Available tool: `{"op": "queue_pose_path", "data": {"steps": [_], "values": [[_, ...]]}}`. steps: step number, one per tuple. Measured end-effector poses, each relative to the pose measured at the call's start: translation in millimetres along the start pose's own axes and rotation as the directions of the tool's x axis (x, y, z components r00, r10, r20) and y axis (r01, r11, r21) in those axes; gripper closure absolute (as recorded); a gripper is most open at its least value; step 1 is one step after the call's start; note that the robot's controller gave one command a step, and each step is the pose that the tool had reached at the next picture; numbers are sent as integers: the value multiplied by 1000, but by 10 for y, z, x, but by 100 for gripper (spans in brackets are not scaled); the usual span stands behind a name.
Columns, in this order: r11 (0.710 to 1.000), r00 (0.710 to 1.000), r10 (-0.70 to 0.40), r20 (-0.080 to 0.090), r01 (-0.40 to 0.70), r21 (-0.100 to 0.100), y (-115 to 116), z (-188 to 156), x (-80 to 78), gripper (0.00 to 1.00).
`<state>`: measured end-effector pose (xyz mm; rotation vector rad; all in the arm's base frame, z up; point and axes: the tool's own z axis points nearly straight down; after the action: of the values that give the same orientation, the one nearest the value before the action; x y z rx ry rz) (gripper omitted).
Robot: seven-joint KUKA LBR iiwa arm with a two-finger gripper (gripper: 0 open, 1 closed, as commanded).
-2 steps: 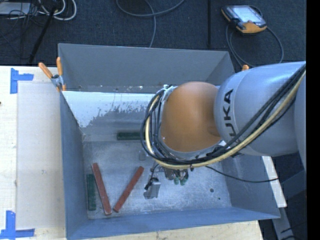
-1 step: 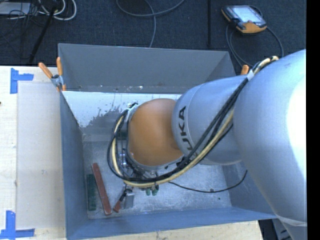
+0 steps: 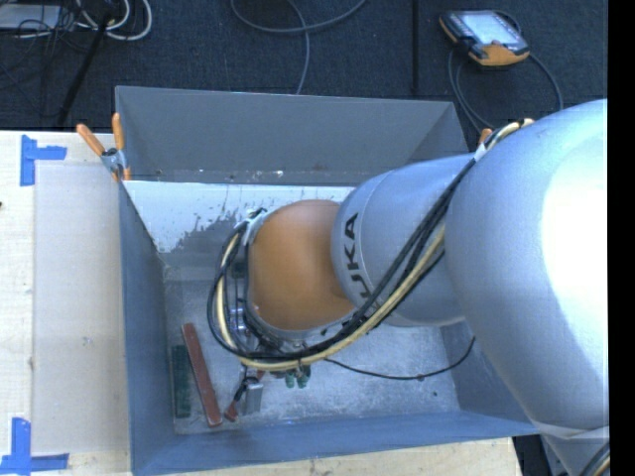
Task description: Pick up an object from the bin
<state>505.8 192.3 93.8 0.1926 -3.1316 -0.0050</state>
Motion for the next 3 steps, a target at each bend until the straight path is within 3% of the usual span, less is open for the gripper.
{"op": "queue_pose_path", "data": {"steps": [1, 2, 3], "values": [[950, 950, -313, 3, 313, 4, 257, -485, 333, 100], [951, 951, -310, 1, 310, 4, 244, -481, 332, 0], [951, 951, -309, 1, 309, 4, 243, -481, 332, 0]]}}
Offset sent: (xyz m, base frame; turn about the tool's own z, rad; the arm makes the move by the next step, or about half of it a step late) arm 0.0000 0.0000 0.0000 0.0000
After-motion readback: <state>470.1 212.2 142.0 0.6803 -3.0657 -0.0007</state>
